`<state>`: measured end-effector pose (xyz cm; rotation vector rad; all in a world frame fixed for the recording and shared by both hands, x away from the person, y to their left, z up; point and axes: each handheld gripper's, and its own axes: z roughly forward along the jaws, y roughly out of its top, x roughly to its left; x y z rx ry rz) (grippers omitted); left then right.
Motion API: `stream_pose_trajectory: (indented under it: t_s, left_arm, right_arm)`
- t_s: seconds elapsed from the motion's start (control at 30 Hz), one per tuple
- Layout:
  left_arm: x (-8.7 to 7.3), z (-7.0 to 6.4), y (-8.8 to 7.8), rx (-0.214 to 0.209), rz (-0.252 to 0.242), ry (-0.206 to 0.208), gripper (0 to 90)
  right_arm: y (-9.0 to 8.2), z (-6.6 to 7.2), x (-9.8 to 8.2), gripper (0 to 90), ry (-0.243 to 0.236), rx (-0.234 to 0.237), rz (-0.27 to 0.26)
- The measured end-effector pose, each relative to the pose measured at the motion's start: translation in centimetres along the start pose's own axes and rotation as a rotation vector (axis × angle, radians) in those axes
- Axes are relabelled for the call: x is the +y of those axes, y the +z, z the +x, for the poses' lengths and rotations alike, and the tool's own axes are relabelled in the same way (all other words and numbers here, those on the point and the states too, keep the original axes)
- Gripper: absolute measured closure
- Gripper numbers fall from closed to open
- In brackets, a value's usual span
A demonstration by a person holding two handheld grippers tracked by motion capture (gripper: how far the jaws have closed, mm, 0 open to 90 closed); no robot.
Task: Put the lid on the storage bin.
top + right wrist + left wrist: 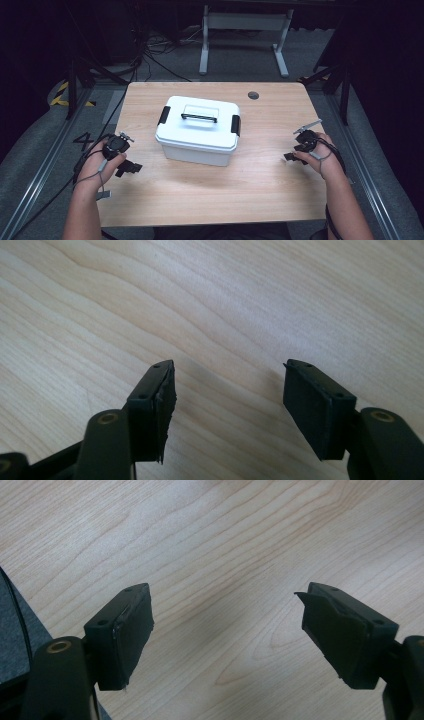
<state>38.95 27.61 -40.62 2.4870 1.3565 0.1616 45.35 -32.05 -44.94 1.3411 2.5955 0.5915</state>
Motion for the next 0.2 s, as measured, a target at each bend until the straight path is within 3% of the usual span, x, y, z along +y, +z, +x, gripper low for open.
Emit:
stream_pose_trajectory:
  t_s: [0.07,0.2]
  left_arm:
    - [0.04,-0.02,0.02,-0.007,0.0,-0.01,21.1]
    - [0.29,0.03,0.07,-0.012,0.019,-0.027,20.6]
  right_arm:
    - [-0.08,0.03,-0.17,41.6,0.02,-0.009,0.023]
    - [-0.48,-0.15,-0.41,42.0,0.053,-0.021,0.01]
